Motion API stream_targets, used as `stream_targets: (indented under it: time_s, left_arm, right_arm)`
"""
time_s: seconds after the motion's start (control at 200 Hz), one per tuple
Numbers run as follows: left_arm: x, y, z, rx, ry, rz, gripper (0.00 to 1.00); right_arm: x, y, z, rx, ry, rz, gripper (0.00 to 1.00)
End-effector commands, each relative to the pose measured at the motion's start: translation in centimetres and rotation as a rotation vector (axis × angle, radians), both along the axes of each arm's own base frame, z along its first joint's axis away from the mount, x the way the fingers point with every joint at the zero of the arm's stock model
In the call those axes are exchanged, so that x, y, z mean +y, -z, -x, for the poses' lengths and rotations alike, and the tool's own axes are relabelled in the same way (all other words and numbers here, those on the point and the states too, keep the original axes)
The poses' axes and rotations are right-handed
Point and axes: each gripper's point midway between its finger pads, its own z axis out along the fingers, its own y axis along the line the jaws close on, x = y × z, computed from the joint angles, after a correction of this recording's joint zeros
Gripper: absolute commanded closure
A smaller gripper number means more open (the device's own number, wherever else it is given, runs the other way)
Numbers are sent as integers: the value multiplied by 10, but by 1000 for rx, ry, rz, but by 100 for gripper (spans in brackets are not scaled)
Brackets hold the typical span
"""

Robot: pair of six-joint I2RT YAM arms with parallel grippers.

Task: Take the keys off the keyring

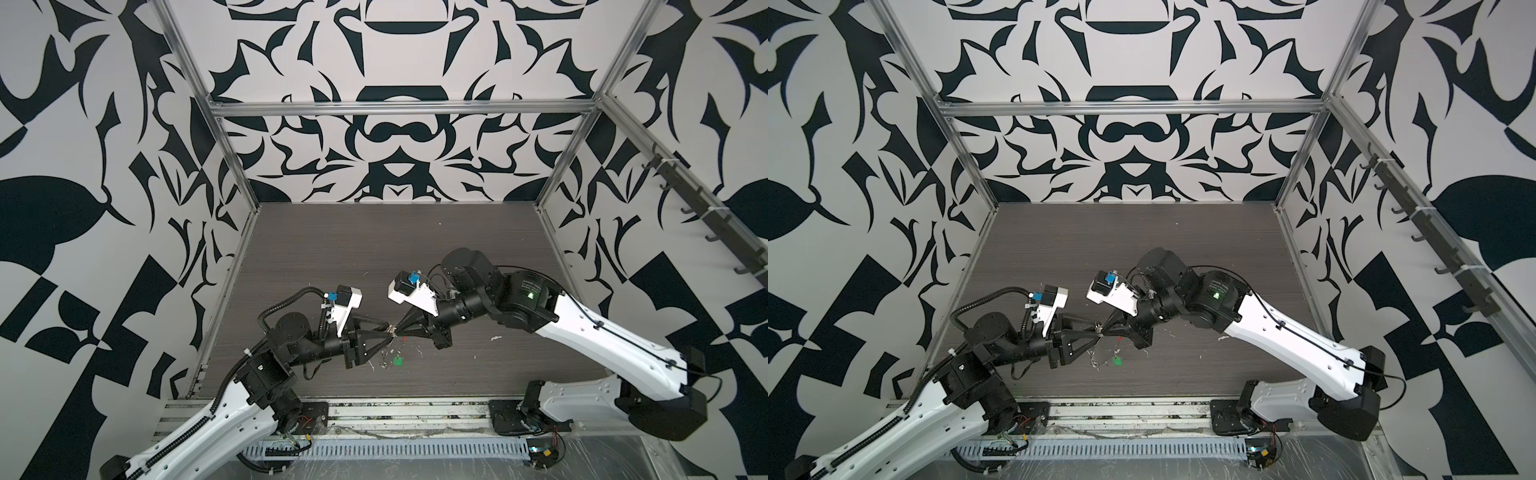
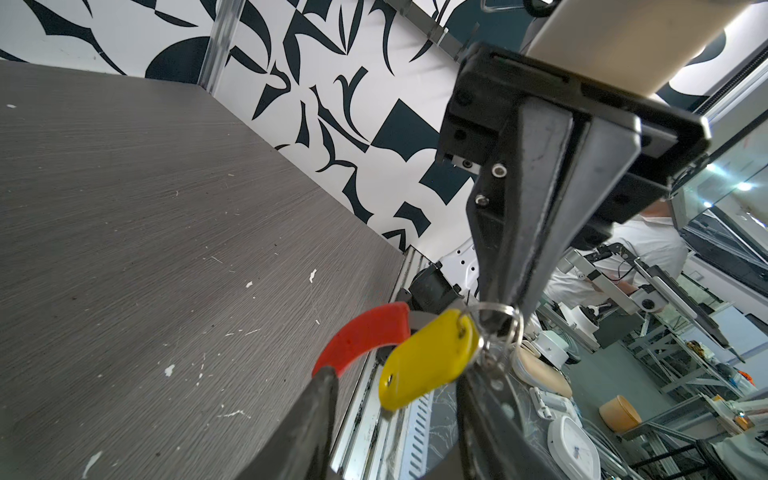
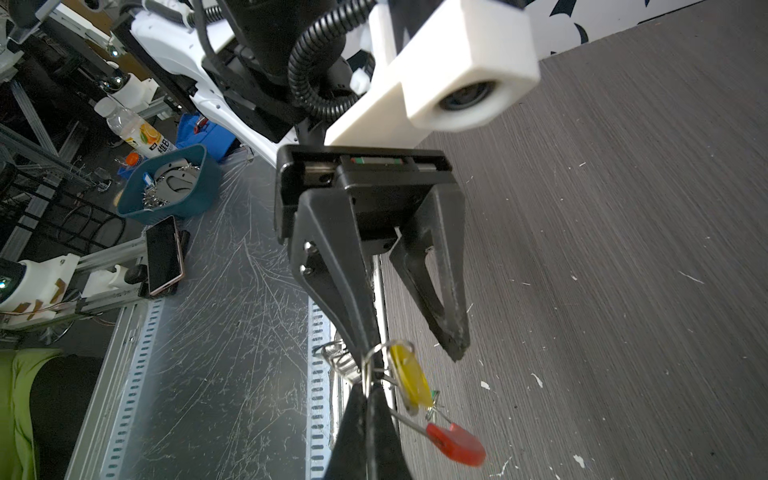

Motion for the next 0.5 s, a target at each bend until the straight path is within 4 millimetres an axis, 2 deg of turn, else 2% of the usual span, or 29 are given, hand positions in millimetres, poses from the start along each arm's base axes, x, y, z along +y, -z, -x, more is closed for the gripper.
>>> stream_targets:
  time_s: [0.0, 0.255, 0.495]
  left_arm:
    - [1, -26, 6, -65, 25, 53, 55]
    - [1, -32, 9, -76, 41, 84, 57]
    - [1, -36, 11, -78, 54, 98, 76]
  right_arm:
    - [5, -13, 0, -9, -14, -62, 100]
    - [8, -11, 0, 4, -22, -69, 100]
    - [8, -8, -3, 11, -9, -68, 100]
